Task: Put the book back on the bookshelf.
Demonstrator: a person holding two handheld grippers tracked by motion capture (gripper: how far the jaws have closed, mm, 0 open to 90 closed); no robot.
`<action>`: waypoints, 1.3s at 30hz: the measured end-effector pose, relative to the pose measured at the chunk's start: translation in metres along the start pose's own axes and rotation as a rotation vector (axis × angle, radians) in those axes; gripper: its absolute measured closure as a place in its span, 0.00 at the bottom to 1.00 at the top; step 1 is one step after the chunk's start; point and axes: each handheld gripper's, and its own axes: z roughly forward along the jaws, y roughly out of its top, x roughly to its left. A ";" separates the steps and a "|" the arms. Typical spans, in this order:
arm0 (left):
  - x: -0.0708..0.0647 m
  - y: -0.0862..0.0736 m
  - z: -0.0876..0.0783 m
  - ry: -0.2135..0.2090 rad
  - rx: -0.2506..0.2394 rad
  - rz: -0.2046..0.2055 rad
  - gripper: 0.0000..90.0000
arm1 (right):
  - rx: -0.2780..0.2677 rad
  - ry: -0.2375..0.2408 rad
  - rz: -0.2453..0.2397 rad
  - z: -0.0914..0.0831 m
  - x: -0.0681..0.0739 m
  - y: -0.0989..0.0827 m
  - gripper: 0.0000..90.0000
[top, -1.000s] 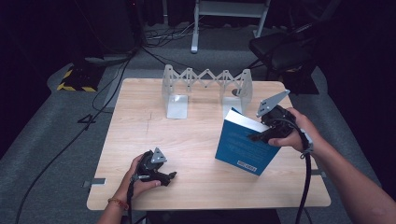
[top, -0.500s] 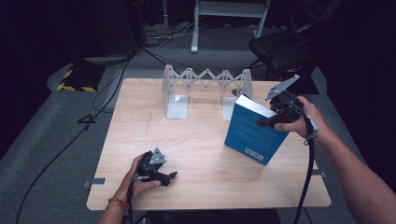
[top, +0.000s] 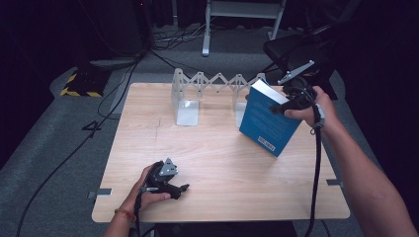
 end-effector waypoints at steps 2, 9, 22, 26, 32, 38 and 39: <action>0.000 0.000 0.000 -0.001 -0.002 0.003 0.18 | -0.006 -0.018 0.017 0.003 -0.003 0.005 0.68; -0.001 0.000 0.000 0.000 -0.004 0.000 0.18 | 0.024 -0.016 0.048 0.019 -0.012 0.019 0.68; 0.000 0.000 0.000 -0.008 -0.004 0.010 0.18 | 0.036 -0.058 0.130 0.043 -0.027 0.045 0.68; 0.000 0.002 0.002 -0.009 -0.003 0.012 0.18 | 0.015 -0.084 0.157 0.046 -0.032 0.051 0.68; -0.001 0.002 0.002 -0.011 -0.005 0.008 0.18 | 0.025 -0.091 0.181 0.054 -0.039 0.057 0.68; 0.000 0.002 0.002 -0.016 -0.004 0.013 0.18 | 0.034 -0.088 0.208 0.068 -0.045 0.064 0.68; 0.000 0.002 0.002 -0.016 -0.004 0.015 0.18 | 0.033 -0.086 0.218 0.070 -0.047 0.065 0.68</action>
